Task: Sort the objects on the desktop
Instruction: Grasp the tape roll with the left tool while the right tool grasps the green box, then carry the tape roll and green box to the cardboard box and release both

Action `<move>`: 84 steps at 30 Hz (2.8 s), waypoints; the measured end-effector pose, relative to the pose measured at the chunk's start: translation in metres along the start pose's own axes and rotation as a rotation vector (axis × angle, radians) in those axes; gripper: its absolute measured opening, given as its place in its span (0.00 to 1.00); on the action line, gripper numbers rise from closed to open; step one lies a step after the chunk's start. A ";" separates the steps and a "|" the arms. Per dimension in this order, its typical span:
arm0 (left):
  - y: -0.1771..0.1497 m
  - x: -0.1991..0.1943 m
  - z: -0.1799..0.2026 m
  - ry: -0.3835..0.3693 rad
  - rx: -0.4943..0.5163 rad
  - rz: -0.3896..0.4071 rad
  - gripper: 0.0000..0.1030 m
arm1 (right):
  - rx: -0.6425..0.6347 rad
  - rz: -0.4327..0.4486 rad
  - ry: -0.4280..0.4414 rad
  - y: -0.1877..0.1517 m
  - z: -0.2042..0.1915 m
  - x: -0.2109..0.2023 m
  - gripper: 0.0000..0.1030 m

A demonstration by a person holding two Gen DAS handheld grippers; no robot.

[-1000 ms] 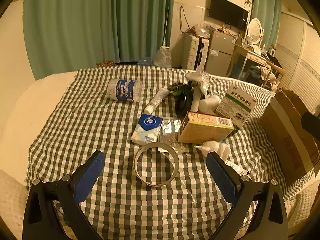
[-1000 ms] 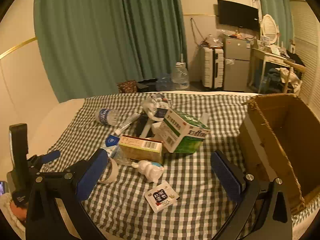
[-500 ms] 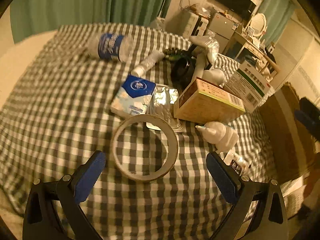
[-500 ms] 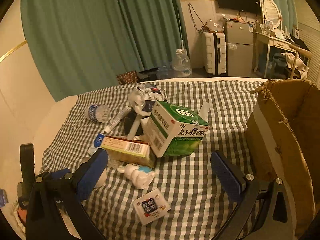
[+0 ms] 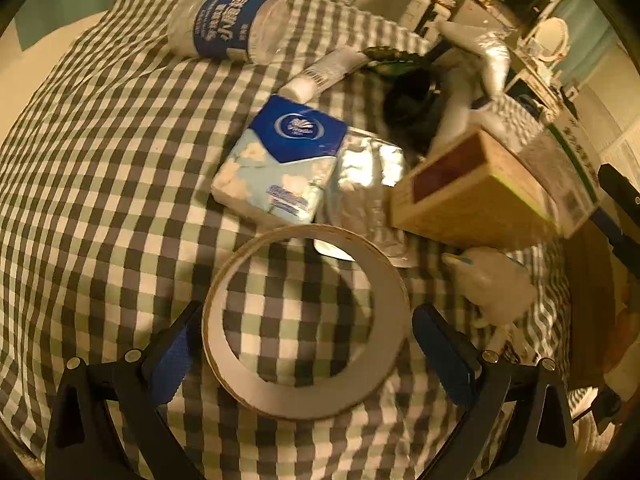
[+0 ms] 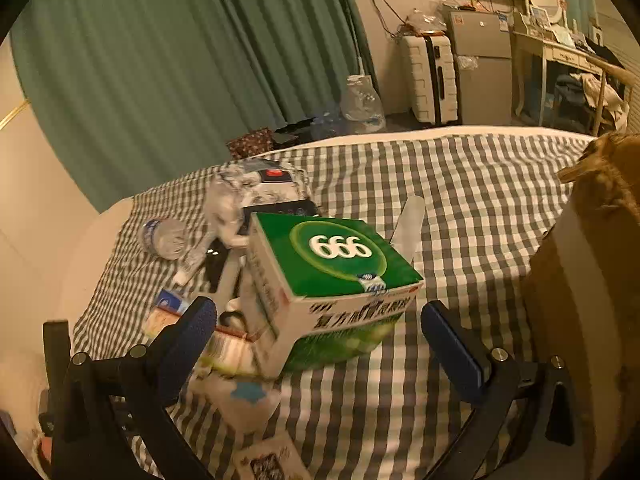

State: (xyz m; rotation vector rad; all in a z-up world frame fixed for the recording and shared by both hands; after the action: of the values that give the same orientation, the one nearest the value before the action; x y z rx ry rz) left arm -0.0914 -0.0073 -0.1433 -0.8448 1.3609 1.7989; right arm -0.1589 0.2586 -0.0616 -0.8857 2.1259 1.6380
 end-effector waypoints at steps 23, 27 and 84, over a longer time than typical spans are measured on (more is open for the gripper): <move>-0.012 -0.036 -0.002 0.062 0.080 0.045 0.82 | 0.133 0.014 0.115 0.000 0.016 0.015 0.57; -0.015 -0.039 0.002 0.063 0.092 0.048 0.82 | 0.079 0.003 0.098 -0.005 0.009 0.012 0.61; 0.040 -0.254 0.133 -0.010 0.167 0.417 0.82 | -0.091 0.203 -0.171 0.004 -0.005 -0.266 0.82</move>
State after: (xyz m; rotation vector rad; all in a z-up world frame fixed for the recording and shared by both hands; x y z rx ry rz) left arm -0.0012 0.0750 0.1191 -0.4862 1.7506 1.9529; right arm 0.0406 0.3292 0.0995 -0.5463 2.0937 1.8493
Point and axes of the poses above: each gripper's, at about its wrist camera, not at the fingertips, and x roughly the way its jaws point, z to its right, y to its top, the point moved 2 cm from there along x, roughly the way its jaws point, and after that the axes turned 9 degrees about z, right-handed, at the moved point
